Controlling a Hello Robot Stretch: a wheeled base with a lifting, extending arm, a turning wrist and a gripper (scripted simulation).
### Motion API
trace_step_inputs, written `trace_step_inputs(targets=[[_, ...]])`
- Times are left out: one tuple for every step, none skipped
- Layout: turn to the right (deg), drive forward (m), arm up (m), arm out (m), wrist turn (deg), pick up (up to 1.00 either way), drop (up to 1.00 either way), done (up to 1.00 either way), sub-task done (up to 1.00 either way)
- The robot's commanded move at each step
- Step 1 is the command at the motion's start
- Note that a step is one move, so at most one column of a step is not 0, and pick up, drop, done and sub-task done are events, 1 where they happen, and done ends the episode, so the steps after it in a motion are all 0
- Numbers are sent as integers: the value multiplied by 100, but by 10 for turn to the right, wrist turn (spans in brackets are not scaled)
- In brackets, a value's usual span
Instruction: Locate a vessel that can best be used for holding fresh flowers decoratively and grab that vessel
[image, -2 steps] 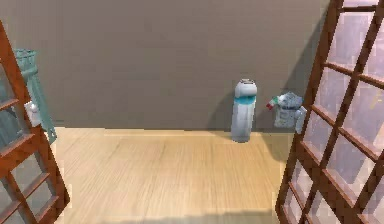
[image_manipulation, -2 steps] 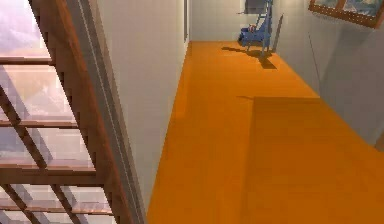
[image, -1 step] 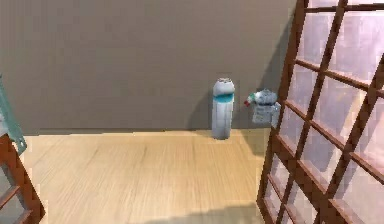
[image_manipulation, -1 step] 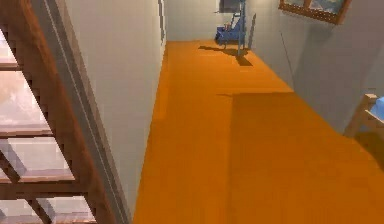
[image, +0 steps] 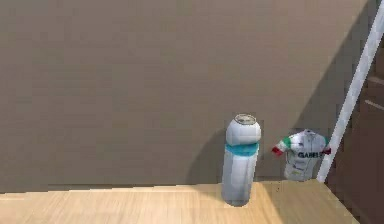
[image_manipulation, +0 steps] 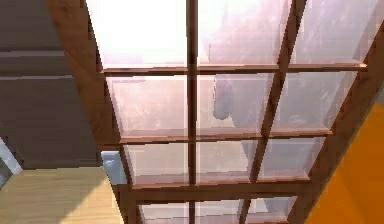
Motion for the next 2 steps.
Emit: trace_step_inputs(targets=[[120,0,0,0,0,0,0,0,0],[0,10,0,0,0,0,0,0,0]])
